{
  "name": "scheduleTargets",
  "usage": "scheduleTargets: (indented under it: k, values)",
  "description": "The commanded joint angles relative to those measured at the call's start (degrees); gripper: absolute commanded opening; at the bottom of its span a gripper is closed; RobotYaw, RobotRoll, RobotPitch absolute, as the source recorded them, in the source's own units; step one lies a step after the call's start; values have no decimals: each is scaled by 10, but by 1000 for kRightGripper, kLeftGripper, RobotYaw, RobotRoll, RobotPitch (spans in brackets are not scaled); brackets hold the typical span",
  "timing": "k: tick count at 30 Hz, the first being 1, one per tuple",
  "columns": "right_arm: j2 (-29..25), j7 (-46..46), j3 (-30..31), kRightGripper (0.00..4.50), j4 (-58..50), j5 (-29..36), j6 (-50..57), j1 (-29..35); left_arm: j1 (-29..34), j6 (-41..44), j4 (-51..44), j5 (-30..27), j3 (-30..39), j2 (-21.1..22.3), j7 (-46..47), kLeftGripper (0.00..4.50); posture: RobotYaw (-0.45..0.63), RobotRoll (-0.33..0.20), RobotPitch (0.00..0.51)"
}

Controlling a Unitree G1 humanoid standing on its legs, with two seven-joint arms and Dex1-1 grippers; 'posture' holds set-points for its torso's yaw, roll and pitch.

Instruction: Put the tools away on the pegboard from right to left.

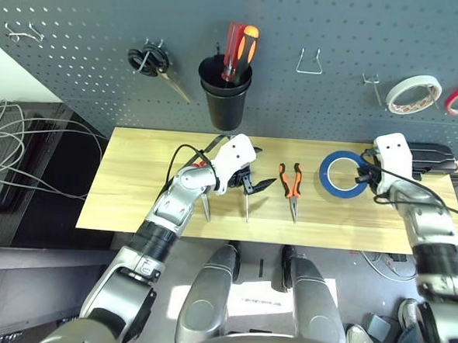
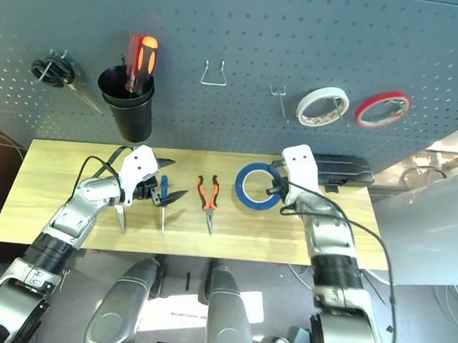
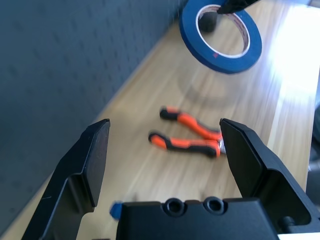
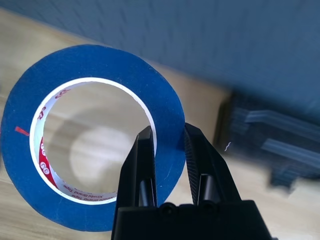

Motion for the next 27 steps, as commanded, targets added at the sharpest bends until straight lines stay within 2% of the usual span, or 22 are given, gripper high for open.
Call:
scheduleTargets:
  k: [1,6,15,23,27]
  values:
    - [-33,23,-13,707,-84,-6,-101,46,22,2,-54,-19,8,1,4,4500,54,0,345]
    - [-47,24,-55,707,-115,5,-191,87,28,3,-121,-48,4,1,-9,4500,55,0,347]
    - [-50,32,-79,707,-185,9,-248,90,4,81,-194,-111,0,-4,-23,4500,31,0,357]
    - [-55,40,-95,707,-227,20,-259,103,-6,91,-206,-123,-6,-5,-21,4500,12,0,360]
    - [-52,25,-108,707,-228,20,-258,88,-9,89,-209,-128,-7,-6,-23,4500,15,0,360]
